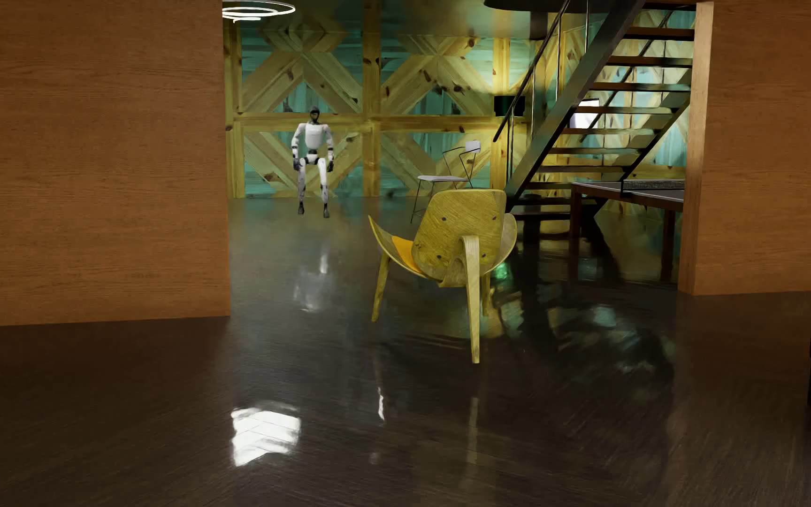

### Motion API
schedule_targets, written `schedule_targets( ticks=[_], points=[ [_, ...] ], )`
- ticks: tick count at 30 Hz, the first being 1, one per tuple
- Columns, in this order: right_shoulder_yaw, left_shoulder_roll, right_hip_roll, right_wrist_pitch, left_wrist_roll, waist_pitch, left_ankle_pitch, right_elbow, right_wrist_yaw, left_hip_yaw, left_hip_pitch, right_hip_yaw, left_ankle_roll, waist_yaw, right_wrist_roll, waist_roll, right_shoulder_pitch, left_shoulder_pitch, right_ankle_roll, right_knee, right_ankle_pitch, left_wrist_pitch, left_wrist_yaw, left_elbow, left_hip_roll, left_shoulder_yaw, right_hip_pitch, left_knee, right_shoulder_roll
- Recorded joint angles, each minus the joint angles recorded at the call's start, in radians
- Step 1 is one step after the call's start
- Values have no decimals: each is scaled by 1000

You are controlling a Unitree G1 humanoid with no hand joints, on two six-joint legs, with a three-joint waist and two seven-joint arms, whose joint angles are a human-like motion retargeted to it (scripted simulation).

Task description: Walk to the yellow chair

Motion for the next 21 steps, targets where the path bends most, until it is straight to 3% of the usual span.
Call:
schedule_targets(
  ticks=[3, 5, 7, 9, 10, 12, 14, 16, 19, 20, 21],
  points=[
    [-8, 3, -29, 0, 0, -10, -10, -25, 0, 0, -8, 0, 0, 30, 0, -15, -41, 18, 0, -9, 6, 0, 0, 113, 6, -58, 53, -88, 18],
    [-22, 3, -53, 0, 0, -25, 8, -71, 0, 0, -34, 0, 0, 48, 0, -21, -28, 36, 0, -11, 91, 0, 0, 154, 14, -68, 80, -11, 24],
    [-96, 6, -78, 0, 0, -32, 6, -106, 0, 0, -43, 0, 0, 17, 0, -48, 34, 39, 0, 48, 333, 0, 0, 174, -5, -72, 71, 100, 47],
    [-104, 13, -107, 0, 0, -54, -58, -90, 0, 0, 28, 0, 0, -24, 0, -67, 88, 30, 0, 295, 625, 0, 0, 157, -23, -25, -65, 137, 54],
    [-106, 35, -116, 0, 0, -24, -83, -146, 0, 0, 113, 0, 0, -61, 0, -82, 136, 18, 0, 474, 720, 0, 0, 98, -69, -57, -126, 114, 39],
    [-83, 63, -92, 0, 0, -12, -123, -153, 0, 0, 231, 0, 0, -127, 0, -85, 169, -33, 0, 776, 696, 0, 0, 30, -95, -12, -293, 73, 30],
    [-53, 82, -52, 0, 0, -5, -138, -137, 0, 0, 354, 0, 0, -211, 0, -75, 199, -86, 0, 839, 625, 0, 0, -44, -99, 63, -423, 23, 24],
    [-26, 95, -25, 0, 0, -1, -164, -133, 0, 0, 462, 0, 0, -268, 0, -64, 224, -144, 0, 705, 616, 0, 0, -122, -99, 119, -539, -17, 16],
    [12, 104, -24, 0, 0, 3, -229, -108, 0, 0, 617, 0, 0, -310, 0, -61, 239, -244, 0, 236, 672, 0, 0, -190, -96, 155, -602, -61, 26],
    [22, 99, -32, 0, 0, -1, -256, -95, 0, 0, 663, 0, 0, -308, 0, -67, 237, -272, 0, 82, 578, 0, 0, -199, -103, 161, -599, -70, 35],
    [37, 94, -37, 0, 0, 0, -284, -89, 0, 0, 718, 0, 0, -304, 0, -73, 232, -294, 0, 12, 387, 0, 0, -211, -111, 161, -579, -81, 42]
  ],
)
